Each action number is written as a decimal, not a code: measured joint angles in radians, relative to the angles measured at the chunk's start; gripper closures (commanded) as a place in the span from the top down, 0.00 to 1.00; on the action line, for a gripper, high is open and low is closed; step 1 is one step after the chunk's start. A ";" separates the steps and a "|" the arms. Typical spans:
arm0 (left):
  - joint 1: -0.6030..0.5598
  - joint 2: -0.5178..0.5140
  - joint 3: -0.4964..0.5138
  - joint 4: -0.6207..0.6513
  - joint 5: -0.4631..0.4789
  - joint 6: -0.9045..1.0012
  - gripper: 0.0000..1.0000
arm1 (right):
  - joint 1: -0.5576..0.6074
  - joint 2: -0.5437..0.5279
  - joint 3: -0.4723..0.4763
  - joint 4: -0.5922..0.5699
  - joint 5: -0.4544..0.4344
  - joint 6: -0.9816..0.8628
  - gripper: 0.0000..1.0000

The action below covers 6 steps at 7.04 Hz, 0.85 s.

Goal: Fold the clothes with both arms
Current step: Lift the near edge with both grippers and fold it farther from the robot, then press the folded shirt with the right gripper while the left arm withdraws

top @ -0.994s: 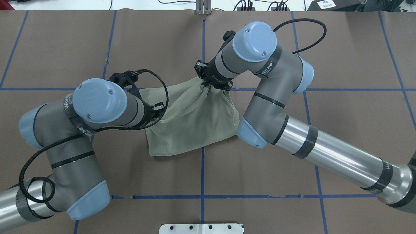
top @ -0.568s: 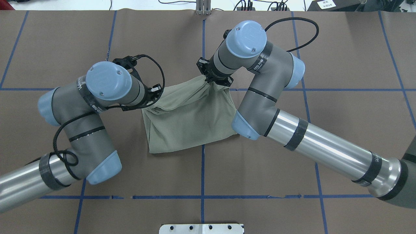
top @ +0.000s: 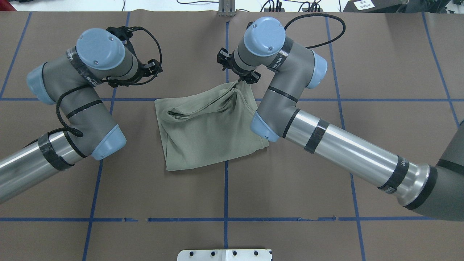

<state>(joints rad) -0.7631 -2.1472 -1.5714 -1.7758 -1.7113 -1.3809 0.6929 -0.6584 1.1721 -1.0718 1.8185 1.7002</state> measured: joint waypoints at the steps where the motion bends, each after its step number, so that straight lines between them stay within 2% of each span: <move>1: -0.009 0.000 0.000 0.000 -0.006 0.028 1.00 | 0.005 0.004 0.002 -0.002 0.006 -0.019 1.00; 3: -0.074 0.013 -0.007 0.002 -0.068 0.154 1.00 | -0.024 0.004 0.038 -0.053 0.034 -0.143 1.00; 6: -0.226 0.059 -0.010 -0.001 -0.119 0.416 1.00 | -0.147 0.046 0.095 -0.282 -0.050 -0.467 1.00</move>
<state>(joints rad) -0.9894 -2.0884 -1.5815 -1.7771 -1.8305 -0.9645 0.5459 -0.6127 1.2672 -1.3540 1.7689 1.2334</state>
